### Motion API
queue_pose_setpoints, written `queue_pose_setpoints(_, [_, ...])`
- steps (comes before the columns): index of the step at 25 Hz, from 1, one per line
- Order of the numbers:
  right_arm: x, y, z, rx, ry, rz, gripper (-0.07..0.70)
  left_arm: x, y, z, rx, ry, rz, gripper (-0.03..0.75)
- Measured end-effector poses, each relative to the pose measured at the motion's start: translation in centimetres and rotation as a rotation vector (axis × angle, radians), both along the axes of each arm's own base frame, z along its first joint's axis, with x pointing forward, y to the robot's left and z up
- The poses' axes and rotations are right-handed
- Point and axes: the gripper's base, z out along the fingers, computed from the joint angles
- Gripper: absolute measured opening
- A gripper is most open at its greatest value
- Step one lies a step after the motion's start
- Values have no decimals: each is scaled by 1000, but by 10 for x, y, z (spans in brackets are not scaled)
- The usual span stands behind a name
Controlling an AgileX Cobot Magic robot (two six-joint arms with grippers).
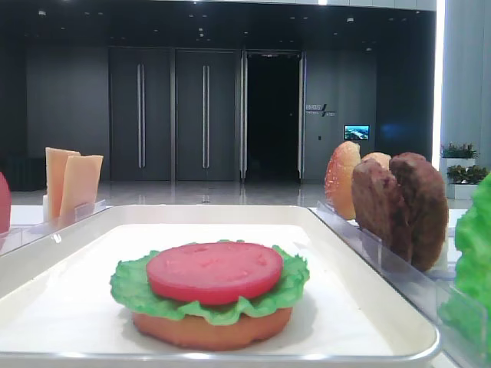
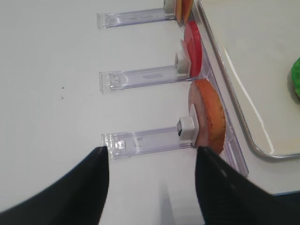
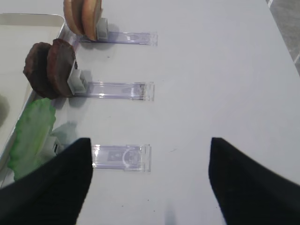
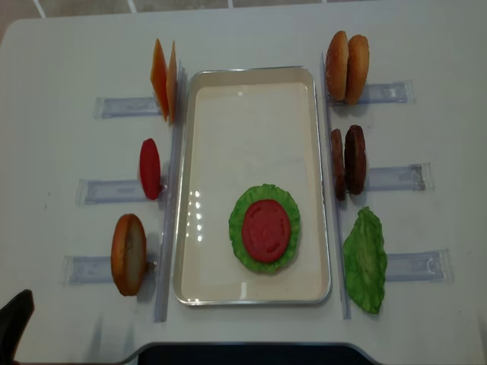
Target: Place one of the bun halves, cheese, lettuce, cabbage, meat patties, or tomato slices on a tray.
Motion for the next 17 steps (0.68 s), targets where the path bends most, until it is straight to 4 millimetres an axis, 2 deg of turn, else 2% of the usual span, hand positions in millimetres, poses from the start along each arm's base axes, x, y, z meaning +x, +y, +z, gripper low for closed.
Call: queue_pose_setpoints(17, [0,0,0,0,0,0,523,0,0,0,-5,0,3,321])
